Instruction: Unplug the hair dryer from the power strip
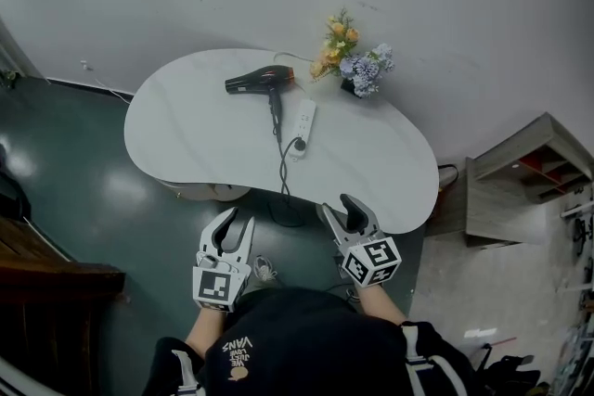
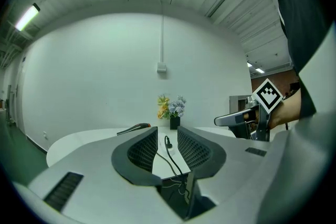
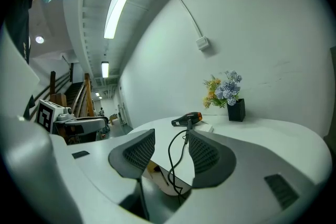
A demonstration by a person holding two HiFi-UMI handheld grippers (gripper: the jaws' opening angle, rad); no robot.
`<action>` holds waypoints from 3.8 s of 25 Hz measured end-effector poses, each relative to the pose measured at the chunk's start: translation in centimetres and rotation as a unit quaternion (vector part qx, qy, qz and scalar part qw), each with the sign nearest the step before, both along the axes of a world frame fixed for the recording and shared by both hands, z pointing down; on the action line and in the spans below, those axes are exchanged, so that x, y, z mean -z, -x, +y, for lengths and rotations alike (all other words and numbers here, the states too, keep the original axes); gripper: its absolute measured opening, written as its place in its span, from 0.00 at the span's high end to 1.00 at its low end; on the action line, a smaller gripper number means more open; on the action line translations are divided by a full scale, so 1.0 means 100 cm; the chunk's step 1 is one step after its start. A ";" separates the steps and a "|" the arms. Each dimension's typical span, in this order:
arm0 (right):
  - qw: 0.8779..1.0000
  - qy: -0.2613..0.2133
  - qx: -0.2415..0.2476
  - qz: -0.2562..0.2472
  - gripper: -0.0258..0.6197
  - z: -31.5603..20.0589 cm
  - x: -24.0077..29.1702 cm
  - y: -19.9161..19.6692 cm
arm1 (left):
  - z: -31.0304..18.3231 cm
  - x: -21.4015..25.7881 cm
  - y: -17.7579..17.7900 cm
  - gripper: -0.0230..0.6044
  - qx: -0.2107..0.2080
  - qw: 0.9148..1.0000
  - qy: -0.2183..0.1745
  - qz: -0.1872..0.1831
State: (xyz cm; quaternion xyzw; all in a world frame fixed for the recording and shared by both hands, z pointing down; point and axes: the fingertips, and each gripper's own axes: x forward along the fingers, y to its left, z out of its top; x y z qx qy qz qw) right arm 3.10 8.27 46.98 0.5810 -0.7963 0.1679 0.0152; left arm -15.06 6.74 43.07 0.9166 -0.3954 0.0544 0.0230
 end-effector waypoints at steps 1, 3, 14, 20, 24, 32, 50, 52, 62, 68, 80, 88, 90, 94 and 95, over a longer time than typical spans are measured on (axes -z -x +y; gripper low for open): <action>1.000 0.002 -0.006 0.000 0.67 -0.006 -0.002 0.002 | -0.006 -0.002 0.003 0.79 -0.006 1.000 0.003 -0.004; 1.000 0.003 -0.019 0.001 0.67 -0.016 -0.004 0.004 | -0.018 -0.008 0.009 0.79 -0.018 1.000 0.010 -0.013; 0.998 0.010 -0.064 0.019 0.67 -0.050 -0.015 0.018 | -0.061 -0.024 0.025 0.71 -0.093 0.995 0.019 -0.041; 0.997 0.020 -0.061 0.030 0.67 -0.058 -0.025 0.023 | -0.063 -0.031 0.025 0.68 -0.103 0.994 0.029 -0.037; 0.998 0.024 -0.055 0.033 0.67 -0.066 -0.029 0.023 | -0.065 -0.037 0.024 0.68 -0.100 0.994 0.036 -0.037; 0.998 0.035 -0.020 0.041 0.67 -0.096 -0.042 0.000 | -0.079 -0.041 -0.012 0.67 -0.088 0.994 0.045 -0.036; 0.980 0.058 0.171 0.082 0.66 -0.181 -0.079 -0.054 | -0.117 -0.069 -0.128 0.67 -0.047 0.994 0.085 -0.044; 0.979 0.058 0.180 0.078 0.66 -0.187 -0.082 -0.057 | -0.120 -0.074 -0.140 0.67 -0.047 0.994 0.090 -0.046; 0.973 0.060 0.212 0.065 0.66 -0.207 -0.093 -0.069 | -0.134 -0.115 -0.185 0.67 -0.037 0.987 0.140 -0.064; 0.973 0.062 0.213 0.058 0.66 -0.216 -0.096 -0.081 | -0.148 -0.141 -0.197 0.64 0.000 0.980 0.194 -0.046; 0.970 0.064 0.226 0.060 0.66 -0.216 -0.108 -0.079 | -0.171 -0.168 -0.203 0.51 0.058 0.977 0.192 -0.068; 0.966 0.071 0.242 0.055 0.67 -0.238 -0.124 -0.071 | -0.196 -0.177 -0.211 0.51 0.086 0.977 0.179 -0.070; 0.966 0.075 0.241 0.050 0.67 -0.242 -0.127 -0.069 | -0.200 -0.179 -0.210 0.51 0.087 0.977 0.183 -0.069; 0.965 0.079 0.245 0.051 0.67 -0.246 -0.133 -0.064 | -0.204 -0.182 -0.204 0.51 0.081 0.977 0.185 -0.073; 0.965 0.080 0.246 0.054 0.67 -0.247 -0.134 -0.062 | -0.205 -0.182 -0.202 0.51 0.080 0.977 0.186 -0.072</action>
